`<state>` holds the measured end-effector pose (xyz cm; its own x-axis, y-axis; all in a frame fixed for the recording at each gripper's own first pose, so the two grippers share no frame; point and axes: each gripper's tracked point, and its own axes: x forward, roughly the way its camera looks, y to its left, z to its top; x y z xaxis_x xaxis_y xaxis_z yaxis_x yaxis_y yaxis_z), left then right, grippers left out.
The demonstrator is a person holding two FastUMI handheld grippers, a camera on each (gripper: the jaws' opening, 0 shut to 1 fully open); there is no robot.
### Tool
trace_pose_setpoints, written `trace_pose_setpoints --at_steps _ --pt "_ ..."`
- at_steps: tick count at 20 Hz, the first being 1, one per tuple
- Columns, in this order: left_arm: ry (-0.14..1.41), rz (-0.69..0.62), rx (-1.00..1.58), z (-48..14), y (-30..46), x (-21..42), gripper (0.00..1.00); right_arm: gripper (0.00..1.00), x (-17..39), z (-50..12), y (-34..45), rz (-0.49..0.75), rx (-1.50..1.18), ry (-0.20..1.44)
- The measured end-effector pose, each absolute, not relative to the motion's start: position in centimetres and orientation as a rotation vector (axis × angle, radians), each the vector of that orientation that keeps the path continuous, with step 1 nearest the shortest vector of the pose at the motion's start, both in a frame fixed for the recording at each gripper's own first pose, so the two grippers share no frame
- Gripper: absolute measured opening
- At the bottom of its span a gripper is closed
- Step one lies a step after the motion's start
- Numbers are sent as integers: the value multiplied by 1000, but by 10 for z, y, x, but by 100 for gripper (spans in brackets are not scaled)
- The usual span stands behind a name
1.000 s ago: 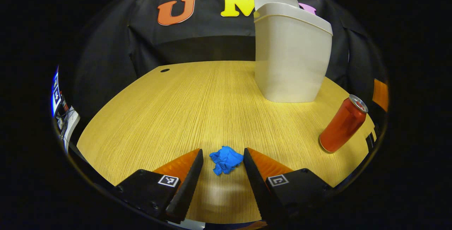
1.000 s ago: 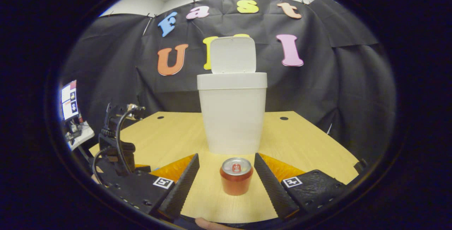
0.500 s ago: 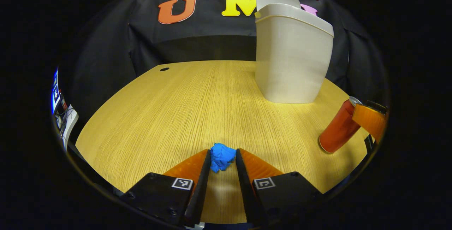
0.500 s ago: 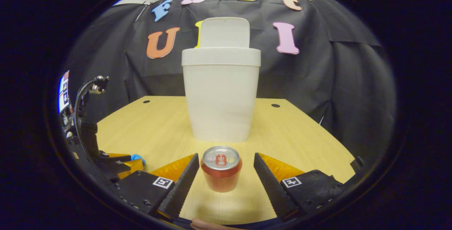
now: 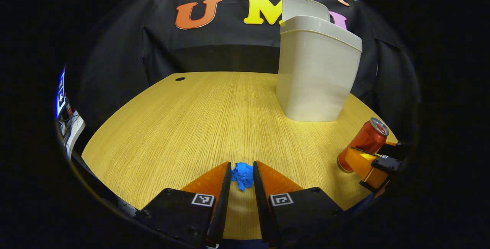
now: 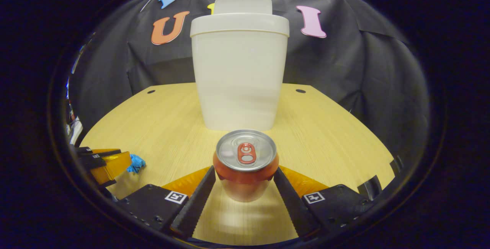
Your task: Press the lid of the desktop garbage bin to open it, pick up the crumpled paper on the desktop and throw it into the bin, then pick up the pop can on the desktop and drop it into the bin, and finally close the garbage bin lid.
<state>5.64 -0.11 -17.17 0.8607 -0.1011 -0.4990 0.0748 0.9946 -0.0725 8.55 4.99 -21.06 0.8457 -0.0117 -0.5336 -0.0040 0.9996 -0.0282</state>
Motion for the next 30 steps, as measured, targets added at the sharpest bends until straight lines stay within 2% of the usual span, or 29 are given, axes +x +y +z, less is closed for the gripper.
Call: trace_pose_setpoints --at_steps 1,2,3,7,8,9,10,13,15,16,18,25,29,30 --pt "530 -100 -49 -175 -3 56 39 93 87 -212 50 -7 -18 568" --pt "544 -106 -46 -181 -4 55 39 84 86 -213 48 -10 -12 568" --pt "565 -104 -39 -188 -3 53 39 82 87 -212 48 -10 -16 566" --pt "598 -89 15 -201 -2 52 39 81 87 -211 49 -3 -22 564" --pt "604 -96 1 -204 -5 54 42 81 88 -212 49 0 -21 564" --pt "604 -97 -6 -203 -6 56 55 81 88 -212 49 1 -22 562" --pt "601 -104 -7 -204 -5 57 52 80 88 -212 49 2 -25 560" --pt "590 -111 -29 -202 -3 58 54 78 89 -210 53 14 -21 556" --pt "591 -99 -52 -204 5 63 49 80 88 -207 56 21 -14 545" --pt "591 -106 -64 -205 6 64 35 76 86 -204 57 27 -6 536" --pt "589 -108 -77 -204 8 65 31 76 85 -197 57 31 4 521" --pt "498 -124 -62 -167 -2 61 25 76 83 -182 57 41 12 483" --pt "343 -119 -33 -109 -7 64 25 76 80 -165 54 43 8 442" --pt "302 -109 -21 -103 -7 47 25 77 78 -159 52 42 8 428"
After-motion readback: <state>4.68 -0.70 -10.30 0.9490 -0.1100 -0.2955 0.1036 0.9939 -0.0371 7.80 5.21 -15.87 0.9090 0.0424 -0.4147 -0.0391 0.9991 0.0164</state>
